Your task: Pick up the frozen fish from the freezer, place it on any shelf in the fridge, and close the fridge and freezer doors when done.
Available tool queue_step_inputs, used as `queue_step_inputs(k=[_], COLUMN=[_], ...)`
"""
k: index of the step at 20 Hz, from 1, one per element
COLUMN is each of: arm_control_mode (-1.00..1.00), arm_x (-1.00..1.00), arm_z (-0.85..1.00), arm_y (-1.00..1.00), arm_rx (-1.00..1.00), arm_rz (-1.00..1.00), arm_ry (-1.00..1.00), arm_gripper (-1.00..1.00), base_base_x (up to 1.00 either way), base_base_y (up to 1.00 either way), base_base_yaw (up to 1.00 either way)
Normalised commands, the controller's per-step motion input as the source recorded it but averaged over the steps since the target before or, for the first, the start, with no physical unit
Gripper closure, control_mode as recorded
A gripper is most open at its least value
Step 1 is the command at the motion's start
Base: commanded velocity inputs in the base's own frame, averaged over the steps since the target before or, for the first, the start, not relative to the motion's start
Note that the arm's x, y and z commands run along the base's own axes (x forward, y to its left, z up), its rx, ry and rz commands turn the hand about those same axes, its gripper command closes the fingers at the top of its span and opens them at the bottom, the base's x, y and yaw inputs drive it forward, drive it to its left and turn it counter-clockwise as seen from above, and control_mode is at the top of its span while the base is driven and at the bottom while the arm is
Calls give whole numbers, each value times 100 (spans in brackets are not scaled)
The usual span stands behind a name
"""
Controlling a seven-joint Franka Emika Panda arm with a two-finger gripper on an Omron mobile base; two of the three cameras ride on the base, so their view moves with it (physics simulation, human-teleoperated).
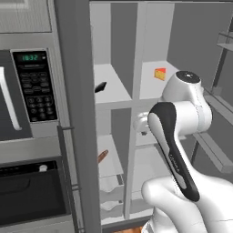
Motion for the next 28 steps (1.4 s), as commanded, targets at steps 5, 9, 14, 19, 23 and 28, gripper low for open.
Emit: queue_step_inputs(k=[5, 9, 14, 19, 23, 28], arm_control_mode=[100, 100, 100, 100, -100, -100], arm_x=[0, 0, 0, 0, 0, 8], arm_z=[0, 0, 0, 0, 19, 29], arm_y=[0, 0, 0, 0, 40, 38], arm_rx=[0, 0, 0, 0, 16, 14], arm_rz=[0, 0, 0, 0, -6, -10], arm_ry=[0, 0, 0, 0, -11, -20], arm_gripper=[-100, -100, -100, -100, -100, -100], base_base_x=[26, 40, 44, 17, 0, 0], base_base_y=[32, 20, 8, 19, 0, 0], base_base_yaw=[-2, -2, -1, -1, 0, 0])
